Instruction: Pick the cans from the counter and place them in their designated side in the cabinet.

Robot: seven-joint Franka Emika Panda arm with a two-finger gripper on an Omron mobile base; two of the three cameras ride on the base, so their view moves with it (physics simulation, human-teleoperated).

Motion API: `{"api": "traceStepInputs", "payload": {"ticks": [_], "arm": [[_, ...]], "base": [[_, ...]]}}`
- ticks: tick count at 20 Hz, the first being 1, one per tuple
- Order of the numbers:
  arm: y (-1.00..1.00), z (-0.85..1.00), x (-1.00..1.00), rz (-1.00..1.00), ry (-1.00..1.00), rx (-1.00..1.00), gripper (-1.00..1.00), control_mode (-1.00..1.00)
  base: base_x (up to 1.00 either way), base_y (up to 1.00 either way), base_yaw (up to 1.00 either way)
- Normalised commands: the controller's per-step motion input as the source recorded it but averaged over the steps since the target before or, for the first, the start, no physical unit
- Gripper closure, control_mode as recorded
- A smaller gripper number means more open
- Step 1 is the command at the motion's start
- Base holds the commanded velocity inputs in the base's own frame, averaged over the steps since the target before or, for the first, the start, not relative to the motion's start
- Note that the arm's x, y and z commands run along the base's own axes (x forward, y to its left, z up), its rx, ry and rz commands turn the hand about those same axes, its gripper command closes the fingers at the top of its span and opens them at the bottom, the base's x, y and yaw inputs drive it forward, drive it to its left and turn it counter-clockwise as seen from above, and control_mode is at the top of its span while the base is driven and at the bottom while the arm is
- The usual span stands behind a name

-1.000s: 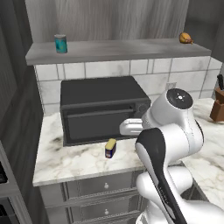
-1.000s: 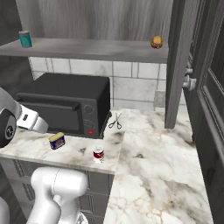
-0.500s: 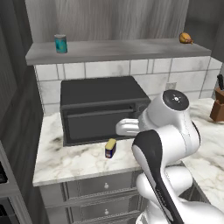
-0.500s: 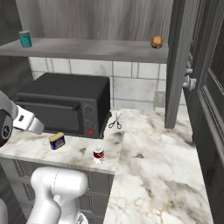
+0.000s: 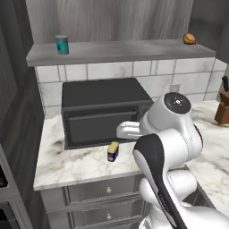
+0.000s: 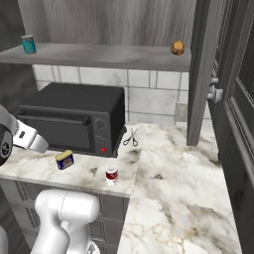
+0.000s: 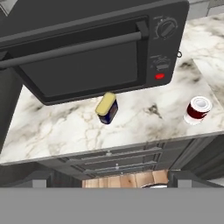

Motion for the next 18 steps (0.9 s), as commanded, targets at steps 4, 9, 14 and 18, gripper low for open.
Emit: {"api": "traceStepInputs", "payload": {"ticks": [4,9,14,18], "arm": [[0.02,-0.09,0.0,-0.01,0.0,0.02,-1.0,-1.0],[0.01,-0.11,0.0,-0.01,0.0,0.03,-1.0,-1.0],[0.01,-0.08,0.0,-0.01,0.0,0.02,-1.0,-1.0],[0.0,0.0,0.02,0.0,0.0,0.0,-1.0,-1.0]], "base": [[0.0,0.0,0.0],[0.0,0.0,0.0],[0.0,0.0,0.0],[0.0,0.0,0.0]]}}
